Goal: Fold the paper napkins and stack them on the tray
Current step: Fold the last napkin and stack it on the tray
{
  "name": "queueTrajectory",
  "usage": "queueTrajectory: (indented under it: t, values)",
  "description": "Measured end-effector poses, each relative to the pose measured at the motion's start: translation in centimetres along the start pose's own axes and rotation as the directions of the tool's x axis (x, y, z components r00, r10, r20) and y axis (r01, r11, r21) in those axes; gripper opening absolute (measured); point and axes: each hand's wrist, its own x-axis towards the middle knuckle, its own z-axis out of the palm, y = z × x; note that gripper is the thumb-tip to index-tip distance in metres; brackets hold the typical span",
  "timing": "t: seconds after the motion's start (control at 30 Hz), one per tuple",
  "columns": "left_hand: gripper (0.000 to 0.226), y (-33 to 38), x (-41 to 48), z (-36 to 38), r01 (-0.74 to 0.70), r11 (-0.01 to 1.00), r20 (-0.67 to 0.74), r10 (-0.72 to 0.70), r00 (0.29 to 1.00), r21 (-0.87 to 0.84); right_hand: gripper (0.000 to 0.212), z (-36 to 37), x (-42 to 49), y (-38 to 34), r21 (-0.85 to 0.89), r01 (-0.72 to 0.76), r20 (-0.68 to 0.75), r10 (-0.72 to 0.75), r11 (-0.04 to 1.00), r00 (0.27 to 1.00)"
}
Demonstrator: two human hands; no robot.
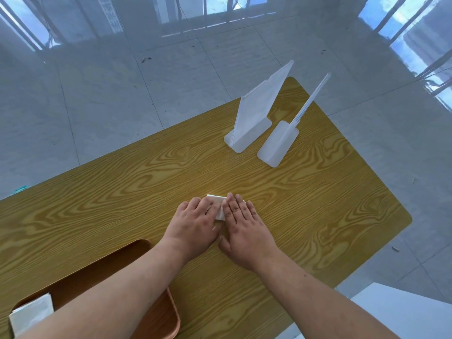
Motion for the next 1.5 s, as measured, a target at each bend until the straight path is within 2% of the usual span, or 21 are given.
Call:
queueTrajectory:
  t: [0.1,0.2,0.27,0.4,0.7,0.8,0.87,1.0,1.07,1.2,1.33,1.5]
  values:
    - [0.062,0.0,-0.3,0.2,-0.021,0.999,0.014,0.021,1.0,0.032,0.087,0.1,-0.2,0.8,-0.028,-0.008,0.0,0.008,1.0,1.0]
    - [0.075,0.0,-0.5,1.1,-0.107,0.994,0.028,0.106,0.994,0.029,0.091,0.4,-0.2,0.8,-0.044,-0.002,0.011,0.003,0.999,1.0]
    - [0.074,-0.2,-0.4,1.5,-0.14,0.989,0.079,0.137,0.987,0.036,0.091,0.6,-0.2,0.7,-0.045,-0.008,0.007,0.008,0.999,1.0]
    - [0.074,-1.2,-0.5,2.1,-0.117,0.991,0.17,0.104,0.98,0.065,0.094,0.7,-0.2,0.6,-0.068,-0.013,0.026,0.014,0.998,1.0]
    - [0.083,-1.3,-0.7,2.1,-0.07,0.993,0.236,0.046,0.971,0.092,0.096,0.3,-1.2,1.4,-0.119,-0.051,0.035,0.056,0.992,0.998]
    - [0.079,-0.9,-0.4,1.5,-0.035,0.998,0.222,0.024,0.975,0.044,0.086,-0.1,-1.1,1.5,-0.086,-0.059,0.024,0.061,0.995,0.998]
    - [0.074,-0.6,0.1,0.5,-0.006,1.0,0.155,0.009,0.988,-0.02,0.075,-0.8,-0.7,1.4,-0.027,-0.077,-0.031,0.076,0.997,0.997]
    - [0.045,-0.2,1.4,-0.9,0.025,1.0,0.08,-0.025,0.996,0.0,0.039,-2.4,0.4,1.1,0.014,-0.091,-0.19,0.092,0.996,0.977]
    - [0.037,0.0,1.7,-1.2,0.063,0.998,0.081,-0.063,0.995,0.011,0.026,-3.0,1.0,0.8,0.025,-0.094,-0.217,0.097,0.995,0.971]
    - [0.042,0.3,2.1,-1.5,0.187,0.976,0.103,-0.176,0.979,-0.109,0.022,-3.4,1.5,0.4,0.09,-0.161,-0.2,0.176,0.983,0.964]
    - [0.033,0.3,2.4,-1.9,0.248,0.956,0.156,-0.224,0.962,-0.159,0.018,-3.7,1.9,0.6,0.165,-0.232,-0.122,0.253,0.959,0.96]
    - [0.021,0.0,1.8,-2.6,0.311,0.917,0.178,-0.272,0.946,-0.25,0.006,-4.6,2.0,0.4,0.3,-0.198,-0.075,0.23,0.933,0.97]
